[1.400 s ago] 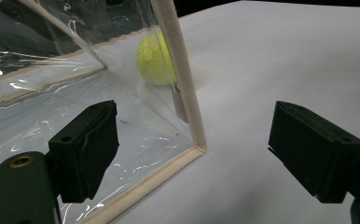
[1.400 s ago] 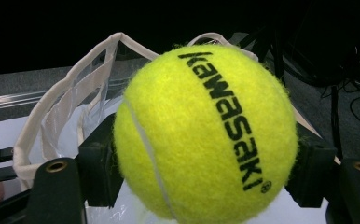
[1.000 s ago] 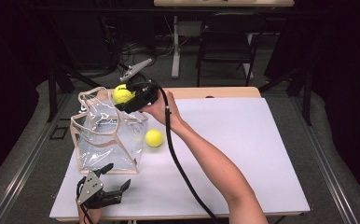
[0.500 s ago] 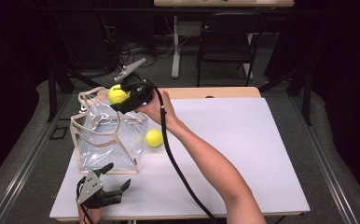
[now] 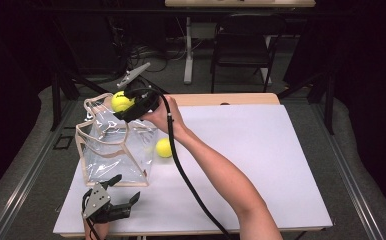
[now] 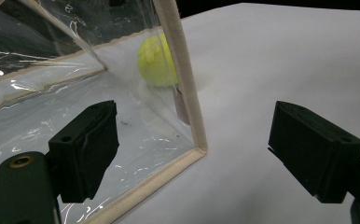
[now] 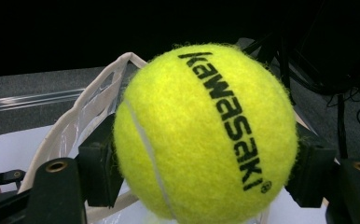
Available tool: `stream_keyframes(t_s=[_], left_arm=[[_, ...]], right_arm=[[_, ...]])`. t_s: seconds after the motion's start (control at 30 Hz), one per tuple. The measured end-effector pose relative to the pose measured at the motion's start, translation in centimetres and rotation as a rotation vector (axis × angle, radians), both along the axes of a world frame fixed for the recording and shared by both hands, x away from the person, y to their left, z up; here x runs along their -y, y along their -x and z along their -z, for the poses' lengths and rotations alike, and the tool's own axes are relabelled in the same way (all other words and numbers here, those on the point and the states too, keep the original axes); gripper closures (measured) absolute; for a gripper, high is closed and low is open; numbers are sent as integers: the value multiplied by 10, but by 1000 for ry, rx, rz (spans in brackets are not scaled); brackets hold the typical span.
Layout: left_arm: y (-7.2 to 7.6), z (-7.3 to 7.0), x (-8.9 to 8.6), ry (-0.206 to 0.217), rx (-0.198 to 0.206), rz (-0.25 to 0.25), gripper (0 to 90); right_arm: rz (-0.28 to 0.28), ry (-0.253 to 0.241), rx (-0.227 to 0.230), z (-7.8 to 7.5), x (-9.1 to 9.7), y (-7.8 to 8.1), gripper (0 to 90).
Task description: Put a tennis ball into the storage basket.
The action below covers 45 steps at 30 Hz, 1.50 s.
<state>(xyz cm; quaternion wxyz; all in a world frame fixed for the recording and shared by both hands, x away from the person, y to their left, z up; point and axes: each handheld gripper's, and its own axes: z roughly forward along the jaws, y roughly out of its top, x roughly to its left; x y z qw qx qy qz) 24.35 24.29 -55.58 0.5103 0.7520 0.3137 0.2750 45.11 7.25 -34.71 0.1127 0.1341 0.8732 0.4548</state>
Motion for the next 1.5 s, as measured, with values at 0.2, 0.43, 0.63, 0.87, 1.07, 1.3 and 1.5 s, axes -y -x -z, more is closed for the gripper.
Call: stream_keyframes(t_s=[0.2,0.43,0.63,0.87,1.07,1.3,1.5], left_arm=[[1,0,0,6,1,-1,158],[1,0,0,3,4,-1,158],[0,0,0,3,1,1,158],[1,-1,0,8,3,-1,158],[0,-1,-1,7,4,-1,158],[1,-1,0,10,8,1,158],[0,-1,-1,11,5,-2,158]], right_arm=[[6,3,2,0,0,0,266],[6,3,4,-1,-2,2,266],[-2,7,10,-4,-5,4,266],[-14,9,10,-4,-10,5,266],[-22,17,14,-5,-15,7,265],[-26,29,10,-4,-19,9,265],[-37,39,17,-7,-23,11,266]])
